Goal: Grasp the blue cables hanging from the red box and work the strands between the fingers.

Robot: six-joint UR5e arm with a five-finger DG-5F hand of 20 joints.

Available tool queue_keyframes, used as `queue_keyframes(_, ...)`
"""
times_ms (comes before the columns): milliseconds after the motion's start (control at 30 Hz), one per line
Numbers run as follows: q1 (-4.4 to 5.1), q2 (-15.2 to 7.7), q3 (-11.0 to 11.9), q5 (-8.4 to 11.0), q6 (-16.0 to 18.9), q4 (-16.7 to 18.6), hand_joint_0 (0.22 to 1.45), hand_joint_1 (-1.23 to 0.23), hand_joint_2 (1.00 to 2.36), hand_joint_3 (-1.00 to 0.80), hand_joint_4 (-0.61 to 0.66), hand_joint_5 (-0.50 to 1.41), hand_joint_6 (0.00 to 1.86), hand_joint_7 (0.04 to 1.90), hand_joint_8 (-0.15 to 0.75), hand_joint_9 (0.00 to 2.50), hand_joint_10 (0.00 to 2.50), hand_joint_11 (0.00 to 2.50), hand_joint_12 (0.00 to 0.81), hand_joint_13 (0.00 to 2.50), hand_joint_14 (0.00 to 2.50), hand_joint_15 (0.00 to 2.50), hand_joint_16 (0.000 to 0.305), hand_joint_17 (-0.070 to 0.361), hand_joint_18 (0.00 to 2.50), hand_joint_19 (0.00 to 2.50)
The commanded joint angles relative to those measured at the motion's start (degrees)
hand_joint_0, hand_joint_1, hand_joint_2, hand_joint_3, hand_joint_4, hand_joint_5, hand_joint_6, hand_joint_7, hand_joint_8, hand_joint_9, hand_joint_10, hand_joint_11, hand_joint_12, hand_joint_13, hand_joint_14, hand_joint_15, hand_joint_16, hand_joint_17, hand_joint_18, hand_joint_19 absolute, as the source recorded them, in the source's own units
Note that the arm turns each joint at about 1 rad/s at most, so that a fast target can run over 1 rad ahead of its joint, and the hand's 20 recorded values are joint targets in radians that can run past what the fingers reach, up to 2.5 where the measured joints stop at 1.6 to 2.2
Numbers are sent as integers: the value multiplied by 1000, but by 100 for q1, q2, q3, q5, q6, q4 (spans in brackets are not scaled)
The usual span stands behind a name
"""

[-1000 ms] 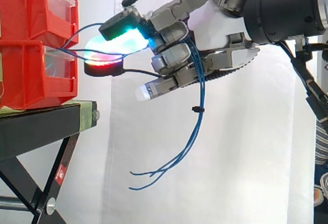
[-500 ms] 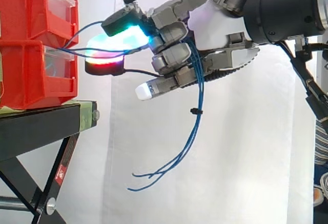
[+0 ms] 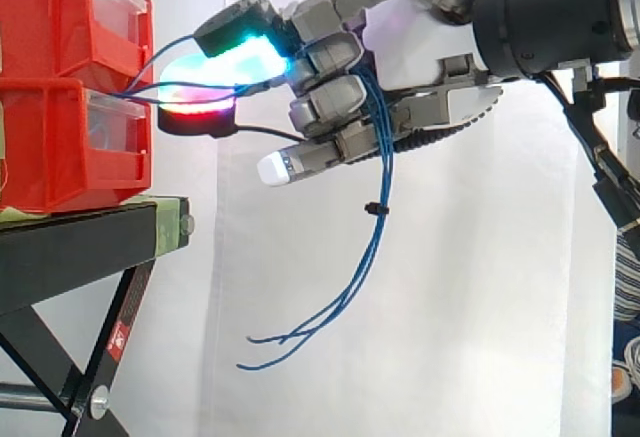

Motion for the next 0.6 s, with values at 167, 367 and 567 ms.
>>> queue_keyframes(167,19,183,1,-19,-154,24,654,-607,1737,-179,473,703,22,1116,378,549,2500,2500,497,398,2500,1822,89,200,861,249)
queue_keyframes(367,-34,174,1,-27,-285,103,1271,-719,1000,168,360,660,22,1134,348,575,2500,2500,428,302,2500,1918,54,123,475,578)
queue_keyframes(567,-43,174,1,-27,-321,112,711,-697,1243,-249,516,641,22,1143,398,503,2500,2500,507,352,2500,1816,94,211,821,207)
